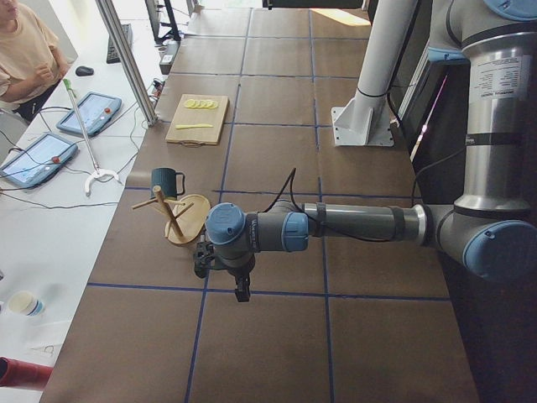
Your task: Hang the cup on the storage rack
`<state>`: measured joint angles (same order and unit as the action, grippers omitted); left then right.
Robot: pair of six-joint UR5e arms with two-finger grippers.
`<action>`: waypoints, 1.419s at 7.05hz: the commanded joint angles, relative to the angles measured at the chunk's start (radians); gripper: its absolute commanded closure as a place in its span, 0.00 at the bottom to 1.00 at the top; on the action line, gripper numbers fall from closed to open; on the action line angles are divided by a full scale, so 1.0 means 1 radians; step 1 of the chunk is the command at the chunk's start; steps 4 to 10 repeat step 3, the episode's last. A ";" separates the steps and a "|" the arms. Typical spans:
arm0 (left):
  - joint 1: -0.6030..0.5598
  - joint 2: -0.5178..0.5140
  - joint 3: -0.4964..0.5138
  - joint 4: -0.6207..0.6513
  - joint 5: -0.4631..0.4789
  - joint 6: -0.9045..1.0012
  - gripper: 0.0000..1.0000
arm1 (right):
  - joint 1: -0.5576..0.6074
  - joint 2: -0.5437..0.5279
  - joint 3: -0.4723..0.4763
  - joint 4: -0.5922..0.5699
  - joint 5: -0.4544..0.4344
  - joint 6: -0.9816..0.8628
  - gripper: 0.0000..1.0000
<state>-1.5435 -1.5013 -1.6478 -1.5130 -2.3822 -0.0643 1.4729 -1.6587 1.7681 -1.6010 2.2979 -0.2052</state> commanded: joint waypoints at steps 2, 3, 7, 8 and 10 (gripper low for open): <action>0.000 0.013 -0.001 0.000 0.000 0.001 0.00 | 0.001 -0.020 -0.028 0.000 0.000 0.000 0.00; 0.000 0.013 -0.001 0.000 0.000 0.001 0.00 | 0.001 -0.018 -0.029 0.000 0.000 0.000 0.00; 0.000 0.013 -0.001 0.000 0.000 0.001 0.00 | 0.001 -0.018 -0.029 0.000 0.000 0.000 0.00; 0.000 0.013 -0.001 0.000 0.000 0.001 0.00 | 0.001 -0.018 -0.029 0.000 0.000 0.000 0.00; 0.000 0.013 -0.001 0.000 0.000 0.001 0.00 | 0.001 -0.018 -0.029 0.000 0.000 0.000 0.00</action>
